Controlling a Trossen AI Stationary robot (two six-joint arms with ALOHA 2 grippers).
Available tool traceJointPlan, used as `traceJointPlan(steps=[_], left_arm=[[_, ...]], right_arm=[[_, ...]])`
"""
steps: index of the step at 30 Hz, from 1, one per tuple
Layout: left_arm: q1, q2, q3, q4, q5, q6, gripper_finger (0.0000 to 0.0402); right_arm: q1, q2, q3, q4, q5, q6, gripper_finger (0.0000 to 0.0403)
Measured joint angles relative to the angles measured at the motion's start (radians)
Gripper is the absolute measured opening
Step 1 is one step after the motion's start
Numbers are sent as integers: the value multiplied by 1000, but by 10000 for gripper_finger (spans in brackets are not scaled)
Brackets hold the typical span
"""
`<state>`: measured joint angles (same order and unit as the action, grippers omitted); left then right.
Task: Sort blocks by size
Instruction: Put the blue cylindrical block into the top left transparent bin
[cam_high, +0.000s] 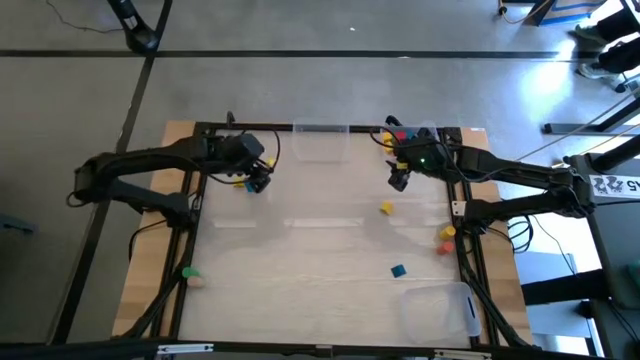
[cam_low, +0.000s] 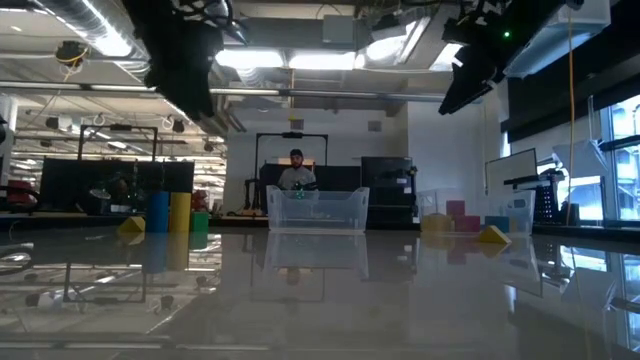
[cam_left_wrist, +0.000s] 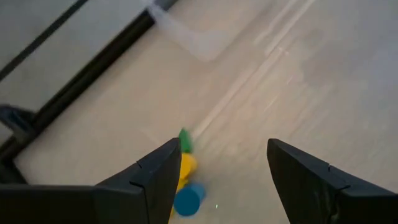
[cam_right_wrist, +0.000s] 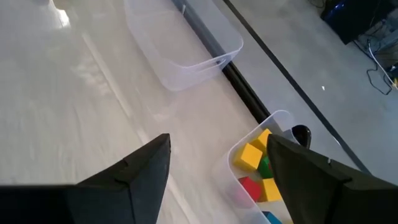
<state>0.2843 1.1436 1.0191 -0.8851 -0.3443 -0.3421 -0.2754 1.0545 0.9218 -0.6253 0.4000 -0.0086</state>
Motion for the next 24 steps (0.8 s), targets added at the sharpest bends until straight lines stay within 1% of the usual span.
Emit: traceJointPlan(steps=[10,16,22,24], left_arm=[[37,51,0,-201,0,-229,225],[47,127,0,-212,0,-223,225],[64,200,-7,-227,2,-261,225],[70,206,-30,-212,25,-261,225]], right_arm=[[0,24,0,-2,0,-4,266],[0,24,0,-1,0,0,266],[0,24,0,-5,0,1,266],[0,24,0,-5,0,2,266]])
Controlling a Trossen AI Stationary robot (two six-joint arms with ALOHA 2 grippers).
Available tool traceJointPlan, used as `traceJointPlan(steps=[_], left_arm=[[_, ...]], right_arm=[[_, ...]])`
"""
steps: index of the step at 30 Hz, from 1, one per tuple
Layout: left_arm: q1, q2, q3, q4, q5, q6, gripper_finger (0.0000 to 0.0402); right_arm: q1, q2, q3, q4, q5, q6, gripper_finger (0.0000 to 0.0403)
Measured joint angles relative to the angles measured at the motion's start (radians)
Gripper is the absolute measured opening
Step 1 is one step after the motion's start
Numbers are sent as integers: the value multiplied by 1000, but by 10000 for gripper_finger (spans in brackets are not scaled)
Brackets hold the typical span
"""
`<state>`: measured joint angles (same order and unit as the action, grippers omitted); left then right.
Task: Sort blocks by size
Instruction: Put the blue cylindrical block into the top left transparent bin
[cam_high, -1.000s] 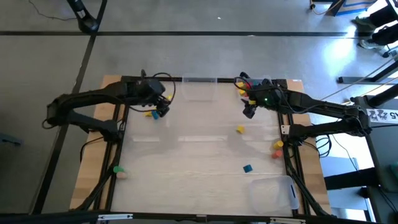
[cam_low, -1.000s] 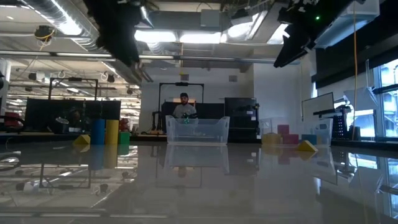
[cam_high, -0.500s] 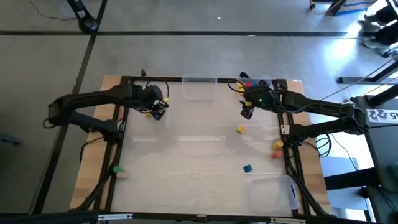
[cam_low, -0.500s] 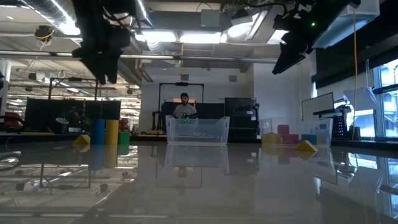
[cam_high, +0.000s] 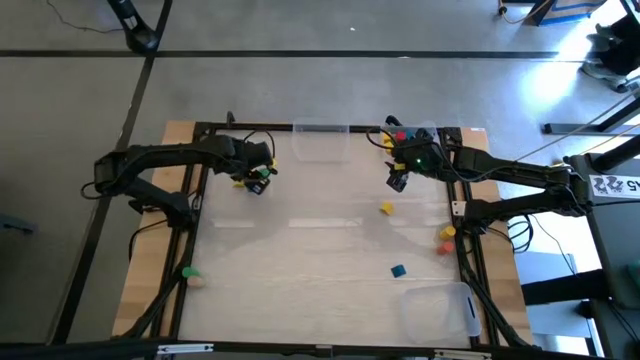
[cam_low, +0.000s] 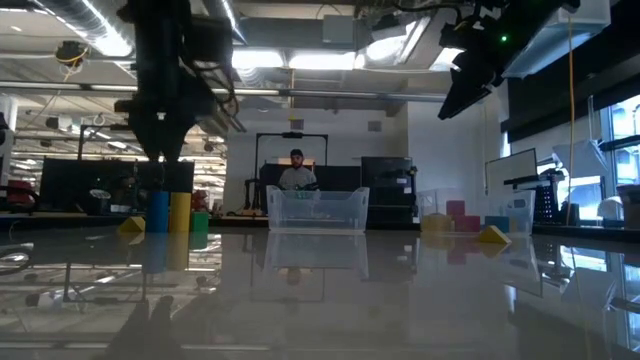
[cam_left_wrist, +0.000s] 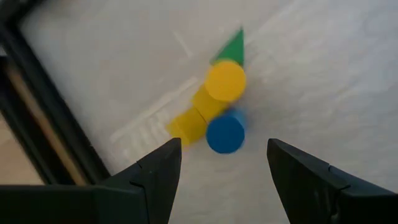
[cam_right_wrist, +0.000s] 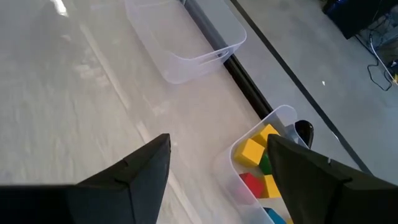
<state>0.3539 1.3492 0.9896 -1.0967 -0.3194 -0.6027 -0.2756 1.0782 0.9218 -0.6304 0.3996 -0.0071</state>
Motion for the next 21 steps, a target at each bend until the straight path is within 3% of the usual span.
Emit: traceJointPlan(steps=[21], left_arm=[[60,2,-222,292,73,63,225]], right_arm=[[0,0,0,0,0,1,266]])
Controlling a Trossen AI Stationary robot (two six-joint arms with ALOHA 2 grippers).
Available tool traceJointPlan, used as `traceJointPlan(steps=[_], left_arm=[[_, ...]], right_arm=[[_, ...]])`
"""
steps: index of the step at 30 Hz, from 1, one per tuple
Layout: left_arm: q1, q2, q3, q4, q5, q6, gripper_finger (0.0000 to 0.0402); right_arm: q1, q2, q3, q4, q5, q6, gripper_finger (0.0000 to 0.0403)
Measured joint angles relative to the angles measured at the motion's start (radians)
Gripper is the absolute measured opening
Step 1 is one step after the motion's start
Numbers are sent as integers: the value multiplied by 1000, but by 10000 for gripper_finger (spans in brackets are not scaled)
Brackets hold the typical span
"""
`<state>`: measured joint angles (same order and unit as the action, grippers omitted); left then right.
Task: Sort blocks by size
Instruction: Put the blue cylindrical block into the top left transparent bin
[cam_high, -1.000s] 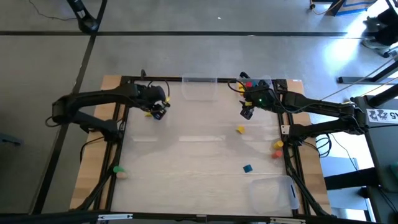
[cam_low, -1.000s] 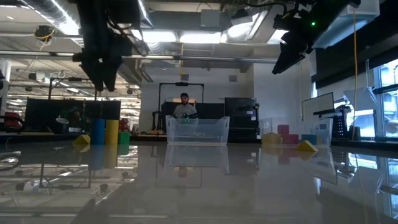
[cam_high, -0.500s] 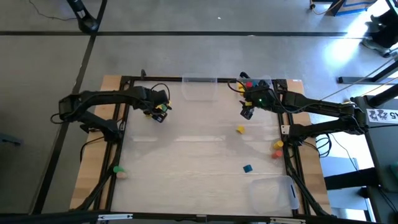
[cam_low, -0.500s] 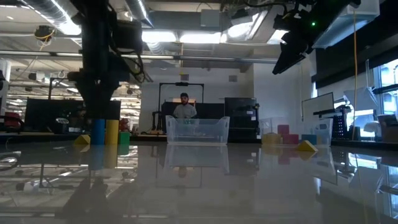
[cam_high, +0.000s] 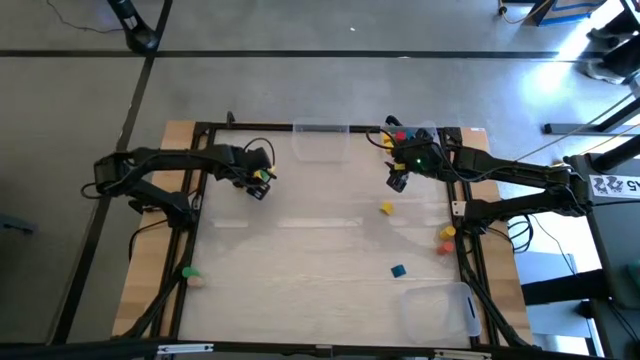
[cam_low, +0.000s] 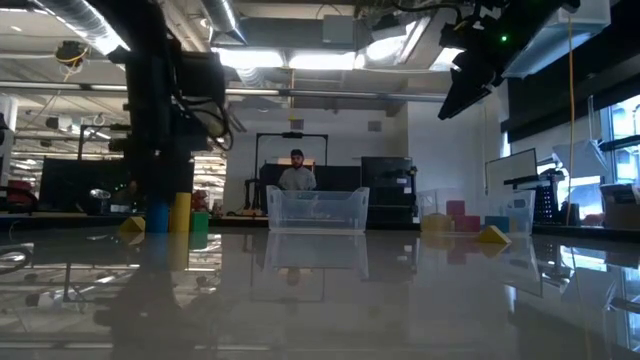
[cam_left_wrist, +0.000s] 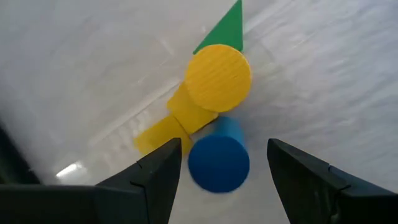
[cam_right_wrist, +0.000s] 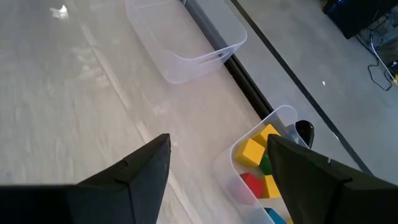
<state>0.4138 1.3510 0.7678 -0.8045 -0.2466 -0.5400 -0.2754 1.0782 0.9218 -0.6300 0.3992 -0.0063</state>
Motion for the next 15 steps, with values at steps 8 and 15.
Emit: traceJointPlan(steps=[8,15], left_arm=[[29,0,-35,38,11,0,157],[27,-2,-34,41,11,42,110]], right_arm=[[0,0,0,1,-4,0,266],[0,0,0,1,-8,1,266]])
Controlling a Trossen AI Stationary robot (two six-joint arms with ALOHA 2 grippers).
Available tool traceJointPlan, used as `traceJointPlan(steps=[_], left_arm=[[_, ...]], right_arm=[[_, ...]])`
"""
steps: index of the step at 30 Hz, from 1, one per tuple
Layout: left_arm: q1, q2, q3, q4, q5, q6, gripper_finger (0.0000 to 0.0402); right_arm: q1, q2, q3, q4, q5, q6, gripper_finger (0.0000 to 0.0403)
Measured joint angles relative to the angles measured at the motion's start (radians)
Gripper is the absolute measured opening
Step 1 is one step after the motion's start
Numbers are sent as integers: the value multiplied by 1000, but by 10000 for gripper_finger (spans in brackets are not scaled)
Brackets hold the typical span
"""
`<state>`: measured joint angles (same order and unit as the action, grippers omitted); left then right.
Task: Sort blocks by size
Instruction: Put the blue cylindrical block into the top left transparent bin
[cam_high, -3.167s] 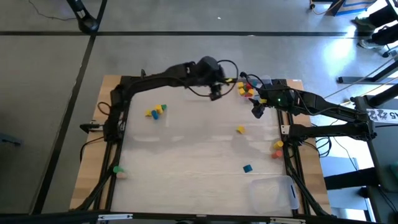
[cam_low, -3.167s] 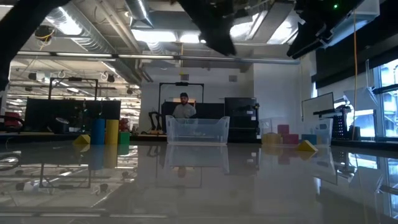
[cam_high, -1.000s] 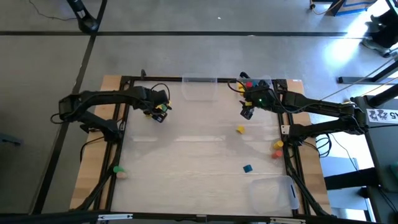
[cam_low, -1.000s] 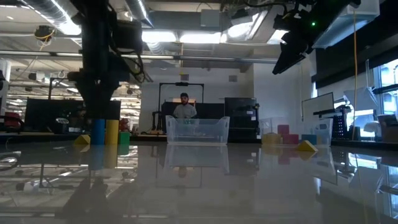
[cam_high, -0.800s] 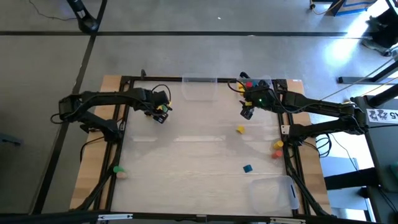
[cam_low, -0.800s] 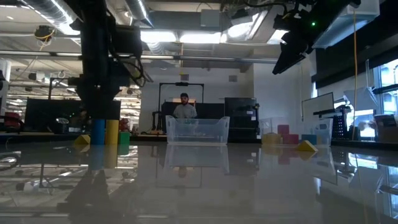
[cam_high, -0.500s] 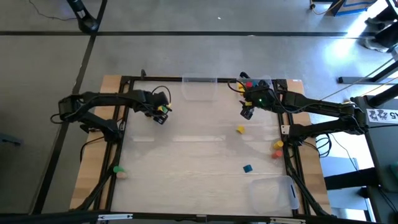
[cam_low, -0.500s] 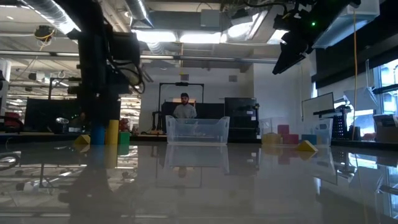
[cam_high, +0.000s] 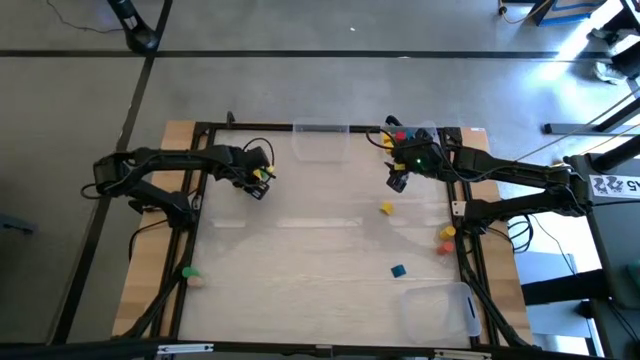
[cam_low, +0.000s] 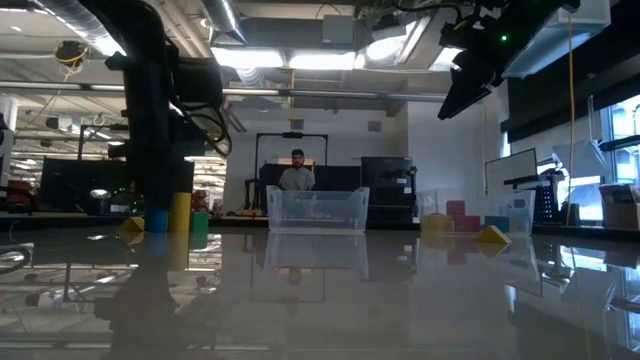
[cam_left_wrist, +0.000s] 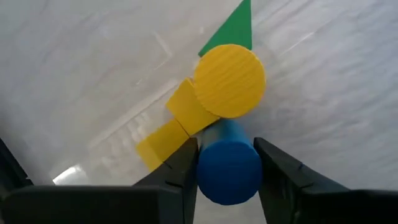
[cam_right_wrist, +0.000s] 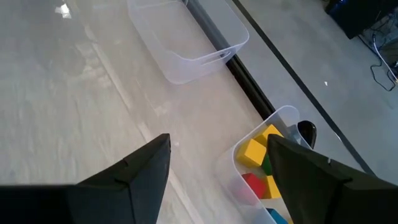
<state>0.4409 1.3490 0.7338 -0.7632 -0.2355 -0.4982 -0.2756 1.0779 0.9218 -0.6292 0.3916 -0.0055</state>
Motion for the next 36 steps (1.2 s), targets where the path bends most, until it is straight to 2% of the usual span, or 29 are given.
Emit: traceJointPlan(steps=[6,15,21,29,36], left_arm=[[-23,0,54,-35,68,2,116],[-80,0,276,-115,71,61,118],[-78,0,377,29,69,166,120],[-26,29,386,318,94,312,121],[52,157,497,333,102,438,119]], right_arm=[[0,0,0,5,0,0,266],[0,0,0,4,-48,-1,266],[0,0,0,15,-48,-6,266],[0,0,0,39,-48,-29,266],[0,0,0,38,-46,-30,266]])
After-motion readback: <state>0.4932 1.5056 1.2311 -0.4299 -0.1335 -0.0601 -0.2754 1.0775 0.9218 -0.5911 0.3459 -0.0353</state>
